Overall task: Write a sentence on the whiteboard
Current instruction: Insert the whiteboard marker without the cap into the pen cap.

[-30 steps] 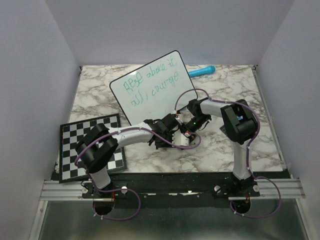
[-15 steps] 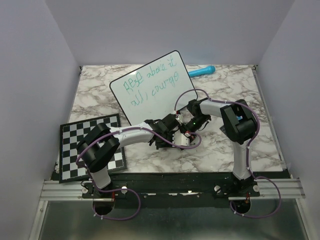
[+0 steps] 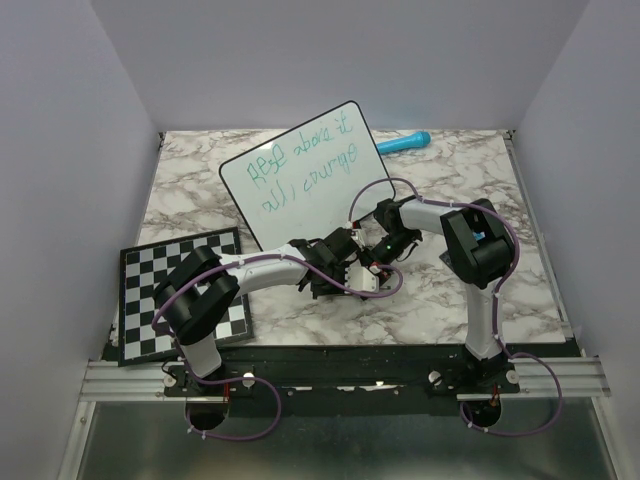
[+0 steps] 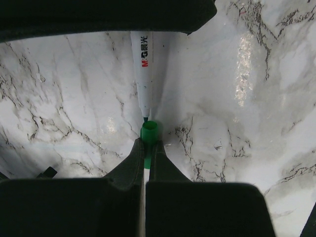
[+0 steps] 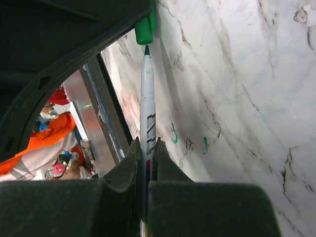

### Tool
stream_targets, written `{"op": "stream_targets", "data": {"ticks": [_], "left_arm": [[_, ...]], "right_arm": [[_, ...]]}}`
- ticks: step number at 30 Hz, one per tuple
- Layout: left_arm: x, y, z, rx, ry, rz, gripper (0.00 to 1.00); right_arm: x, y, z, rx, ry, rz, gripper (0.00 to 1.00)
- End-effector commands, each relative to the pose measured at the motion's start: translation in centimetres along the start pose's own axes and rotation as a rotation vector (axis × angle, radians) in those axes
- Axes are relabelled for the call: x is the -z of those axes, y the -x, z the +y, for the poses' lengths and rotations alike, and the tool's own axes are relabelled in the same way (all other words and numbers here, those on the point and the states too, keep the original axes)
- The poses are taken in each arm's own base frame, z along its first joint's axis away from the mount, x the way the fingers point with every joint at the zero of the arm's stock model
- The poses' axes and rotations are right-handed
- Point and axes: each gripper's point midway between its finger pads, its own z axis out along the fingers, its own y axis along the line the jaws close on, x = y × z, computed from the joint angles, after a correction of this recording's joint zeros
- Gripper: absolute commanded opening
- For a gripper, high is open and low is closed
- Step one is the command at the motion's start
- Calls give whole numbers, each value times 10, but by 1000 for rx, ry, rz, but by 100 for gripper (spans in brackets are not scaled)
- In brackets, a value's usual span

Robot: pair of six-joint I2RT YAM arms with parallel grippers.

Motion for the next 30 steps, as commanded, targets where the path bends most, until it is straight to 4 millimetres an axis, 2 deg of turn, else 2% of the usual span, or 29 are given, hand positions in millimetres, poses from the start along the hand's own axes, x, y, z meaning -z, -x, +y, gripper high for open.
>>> {"op": "stream_targets", "data": {"ticks": [1,20,30], "left_arm": [[-5,-3,-6,15,-31,-3,0],[-2,0,-8,14,-40,-21,0],[-1,-3,-10,17,-40,-12,0]], "right_arm": [[-4,-2,7,3,30,12,1],[-7,7,12,25,37,9,1],[-3,4,10,38,6,13,1]]}}
